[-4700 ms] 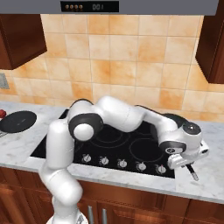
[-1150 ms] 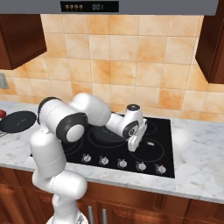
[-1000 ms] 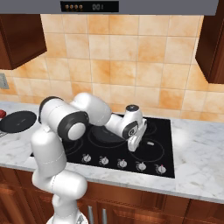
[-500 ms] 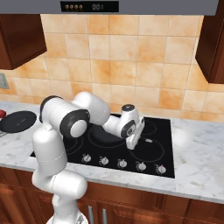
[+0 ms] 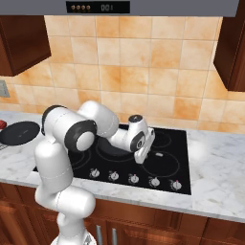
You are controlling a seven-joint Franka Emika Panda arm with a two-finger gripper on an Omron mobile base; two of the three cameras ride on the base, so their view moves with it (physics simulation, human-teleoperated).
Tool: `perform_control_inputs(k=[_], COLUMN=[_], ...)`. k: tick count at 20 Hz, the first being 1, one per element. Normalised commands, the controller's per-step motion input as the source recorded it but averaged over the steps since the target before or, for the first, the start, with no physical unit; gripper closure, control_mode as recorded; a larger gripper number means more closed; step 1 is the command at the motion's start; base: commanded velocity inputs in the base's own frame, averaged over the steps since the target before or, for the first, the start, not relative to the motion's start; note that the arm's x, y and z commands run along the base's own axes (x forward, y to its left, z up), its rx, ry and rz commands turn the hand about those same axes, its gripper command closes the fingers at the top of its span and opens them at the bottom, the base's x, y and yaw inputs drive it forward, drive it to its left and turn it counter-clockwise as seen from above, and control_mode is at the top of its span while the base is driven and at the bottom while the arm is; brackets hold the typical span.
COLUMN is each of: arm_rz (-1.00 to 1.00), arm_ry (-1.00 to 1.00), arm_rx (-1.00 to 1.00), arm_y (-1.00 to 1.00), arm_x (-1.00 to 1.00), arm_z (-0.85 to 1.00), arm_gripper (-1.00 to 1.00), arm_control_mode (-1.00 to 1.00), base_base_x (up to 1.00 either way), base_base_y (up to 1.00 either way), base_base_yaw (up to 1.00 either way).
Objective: Place both pans onto different burners. Then place the bell pepper and the chicken drumstick on different pans.
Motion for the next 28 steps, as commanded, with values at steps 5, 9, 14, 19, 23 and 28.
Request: perform_control_inputs(k=[5,9,14,19,23,28], arm_rz=[0.0,0.0,0.0,-0.03,-0.11,-0.15], arm_ry=[0.0,0.0,0.0,-0.01,0.0,0.0], arm_rx=[0.0,0.0,0.0,0.0,0.0,0.0], arm_y=[0.0,0.0,0.0,0.01,0.2,0.28], arm_x=[0.0,0.0,0.0,-0.02,-0.09,-0.07], arm_z=[-0.09,0.0,0.0,0.21,0.27,0.31], arm_gripper=[-1.0,-1.0,-1.0,-1.0,-1.0,-1.0], arm_control_mode=[-1.0,-1.0,-1.0,-1.0,-1.0,-1.0], base_base_x=[0.0,0.0,0.0,0.0,0.0,0.0], base_base_y=[0.0,0.0,0.0,0.0,0.0,0.0], base_base_yaw=[0.0,0.0,0.0,0.0,0.0,0.0])
